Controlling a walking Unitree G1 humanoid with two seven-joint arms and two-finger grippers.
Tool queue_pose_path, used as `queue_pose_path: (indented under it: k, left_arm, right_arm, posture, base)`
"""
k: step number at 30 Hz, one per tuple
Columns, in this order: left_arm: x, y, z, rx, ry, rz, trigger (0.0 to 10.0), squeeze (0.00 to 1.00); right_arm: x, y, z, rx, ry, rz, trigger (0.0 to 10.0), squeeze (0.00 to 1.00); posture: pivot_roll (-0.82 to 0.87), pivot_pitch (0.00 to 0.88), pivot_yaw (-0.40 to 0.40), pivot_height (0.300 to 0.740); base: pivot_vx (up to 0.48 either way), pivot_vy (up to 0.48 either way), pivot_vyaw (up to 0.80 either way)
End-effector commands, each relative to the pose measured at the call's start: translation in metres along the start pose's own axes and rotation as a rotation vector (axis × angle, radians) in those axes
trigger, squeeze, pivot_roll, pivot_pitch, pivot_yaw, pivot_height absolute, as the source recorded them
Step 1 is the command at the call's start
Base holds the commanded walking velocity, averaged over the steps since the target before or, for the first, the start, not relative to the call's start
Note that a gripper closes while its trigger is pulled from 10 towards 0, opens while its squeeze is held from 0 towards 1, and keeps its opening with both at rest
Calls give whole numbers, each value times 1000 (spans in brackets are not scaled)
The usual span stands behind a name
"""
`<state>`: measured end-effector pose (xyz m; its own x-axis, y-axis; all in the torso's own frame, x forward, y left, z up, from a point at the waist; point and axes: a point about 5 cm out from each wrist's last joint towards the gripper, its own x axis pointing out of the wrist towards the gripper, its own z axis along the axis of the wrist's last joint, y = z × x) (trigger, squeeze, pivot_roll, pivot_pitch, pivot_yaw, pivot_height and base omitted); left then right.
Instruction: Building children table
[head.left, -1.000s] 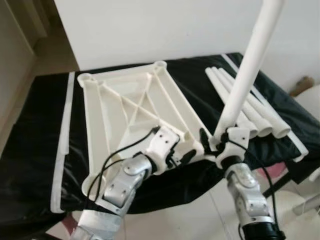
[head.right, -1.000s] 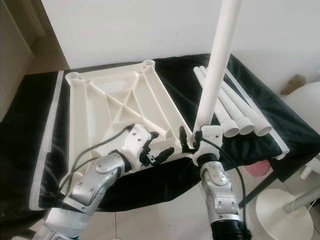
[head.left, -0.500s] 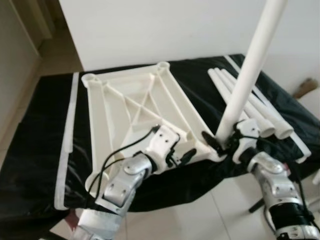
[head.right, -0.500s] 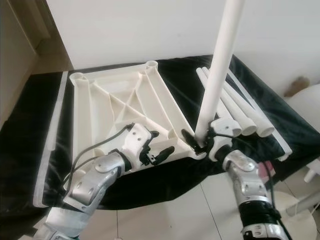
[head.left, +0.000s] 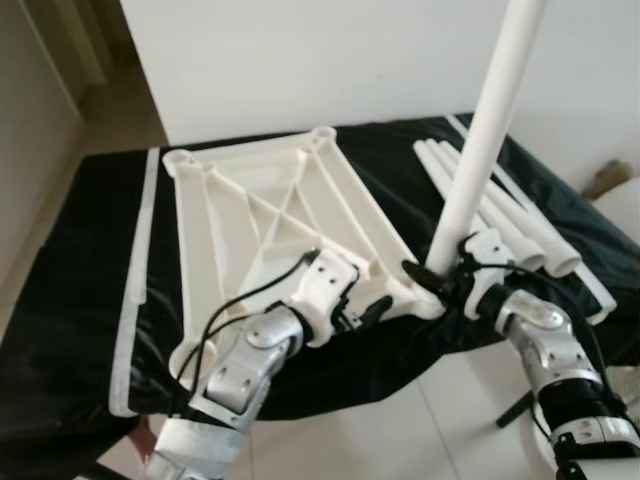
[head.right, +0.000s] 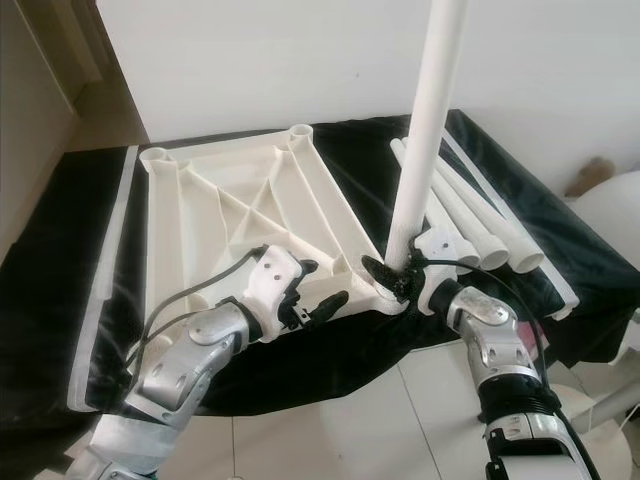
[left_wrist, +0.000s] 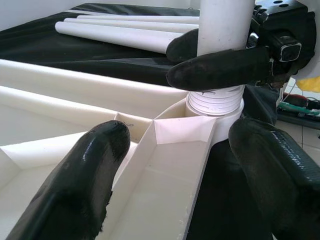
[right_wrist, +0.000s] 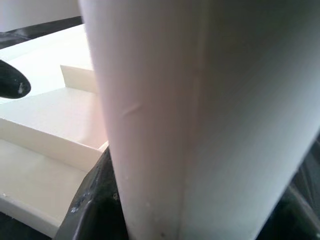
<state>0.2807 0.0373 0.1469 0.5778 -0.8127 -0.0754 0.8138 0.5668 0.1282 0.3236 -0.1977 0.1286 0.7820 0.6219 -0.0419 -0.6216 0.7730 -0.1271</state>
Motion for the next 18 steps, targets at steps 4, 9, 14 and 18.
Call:
queue_pose_path:
  k: [4, 9, 14, 18]
  left_arm:
    - [-1, -1, 3, -2, -4, -24, 10000, 0]
    - [-4, -2, 1, -27, -9, -32, 10000, 0]
    - [-5, -5, 0, -38, -9, -31, 10000, 0]
    - [-5, -4, -1, -35, -3, -26, 10000, 0]
  right_arm:
    - [-2, 2, -11, 27, 43, 21, 0, 0]
    - [-6, 12, -20, 59, 27, -26, 10000, 0]
    - [-5, 24, -23, 98, -7, -73, 10000, 0]
    - [-5, 34, -23, 101, -33, -158, 10000, 0]
  posture:
    - [49, 0, 14, 740]
    - [38, 0, 23, 740]
    - [36, 0, 23, 740]
    - [31, 0, 26, 740]
  base:
    - [0, 0, 0]
    - [0, 0, 0]
    - [0, 0, 0]
    - [0, 0, 0]
